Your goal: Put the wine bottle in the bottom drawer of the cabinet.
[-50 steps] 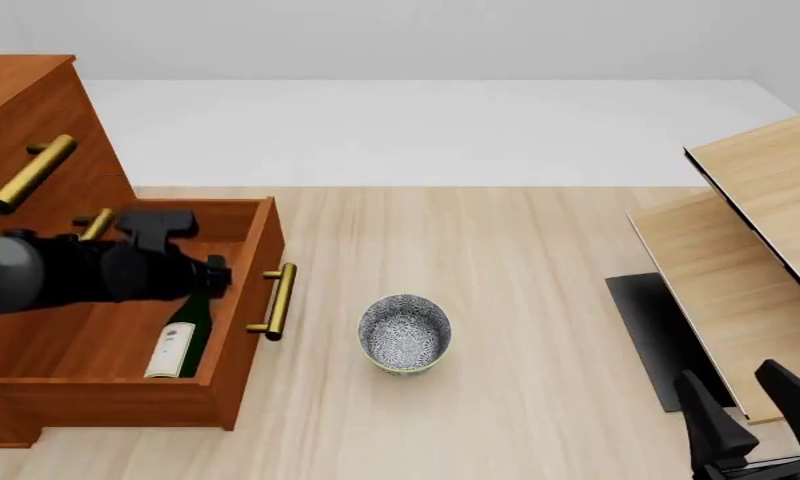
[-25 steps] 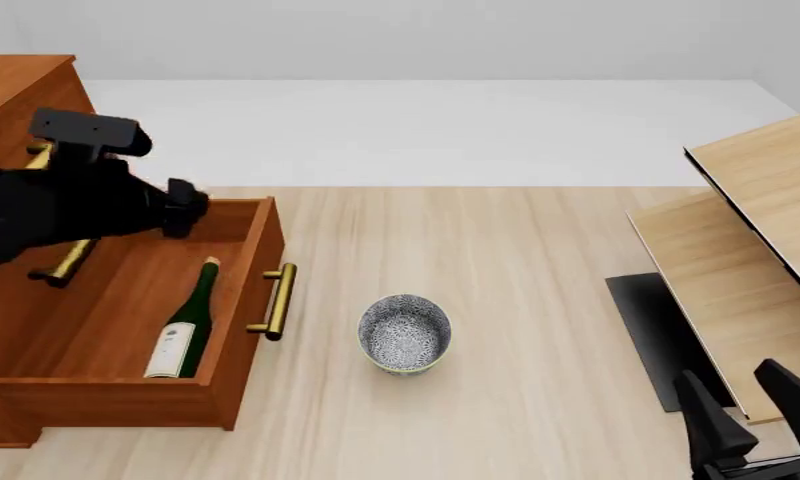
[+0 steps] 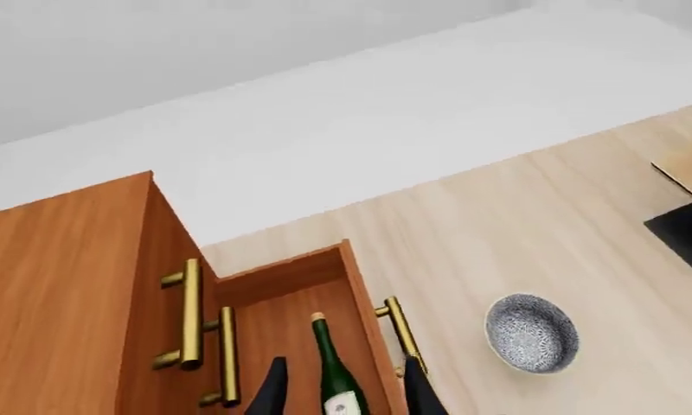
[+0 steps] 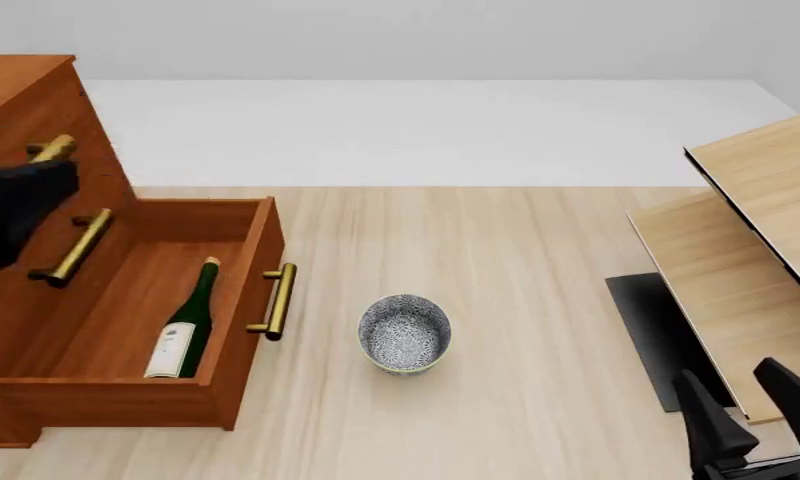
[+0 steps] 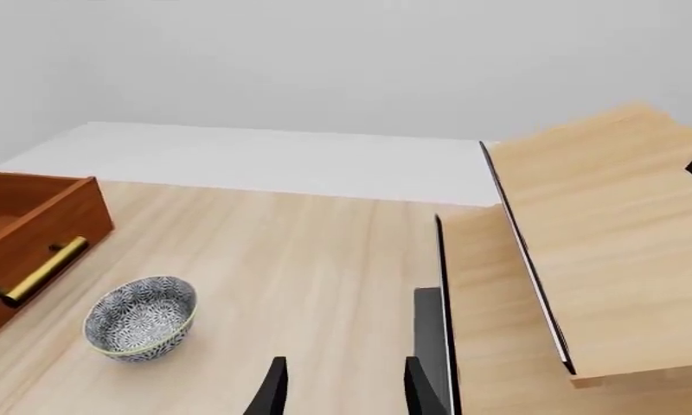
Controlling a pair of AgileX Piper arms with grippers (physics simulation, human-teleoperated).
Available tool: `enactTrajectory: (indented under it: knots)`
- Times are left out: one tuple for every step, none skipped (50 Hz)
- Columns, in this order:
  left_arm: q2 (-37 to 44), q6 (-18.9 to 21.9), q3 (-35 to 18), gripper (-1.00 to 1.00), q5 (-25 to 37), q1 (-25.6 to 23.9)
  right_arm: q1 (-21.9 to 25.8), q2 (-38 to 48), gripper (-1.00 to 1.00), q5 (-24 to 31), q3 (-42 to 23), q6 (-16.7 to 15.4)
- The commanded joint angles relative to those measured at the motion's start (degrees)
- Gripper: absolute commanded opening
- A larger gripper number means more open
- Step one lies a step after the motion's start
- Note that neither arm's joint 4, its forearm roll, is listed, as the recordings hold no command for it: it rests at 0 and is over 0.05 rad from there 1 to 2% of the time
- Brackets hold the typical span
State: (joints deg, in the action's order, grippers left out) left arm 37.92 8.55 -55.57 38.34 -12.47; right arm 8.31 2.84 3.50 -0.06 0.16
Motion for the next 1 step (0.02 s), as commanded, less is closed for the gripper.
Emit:
enactTrajectory:
  knots:
    - [-17.51, -1.04, 15.21, 1.0, -9.08, -12.19, 0.89, -2.78, 1.0, 0.01, -2.59, 1.57]
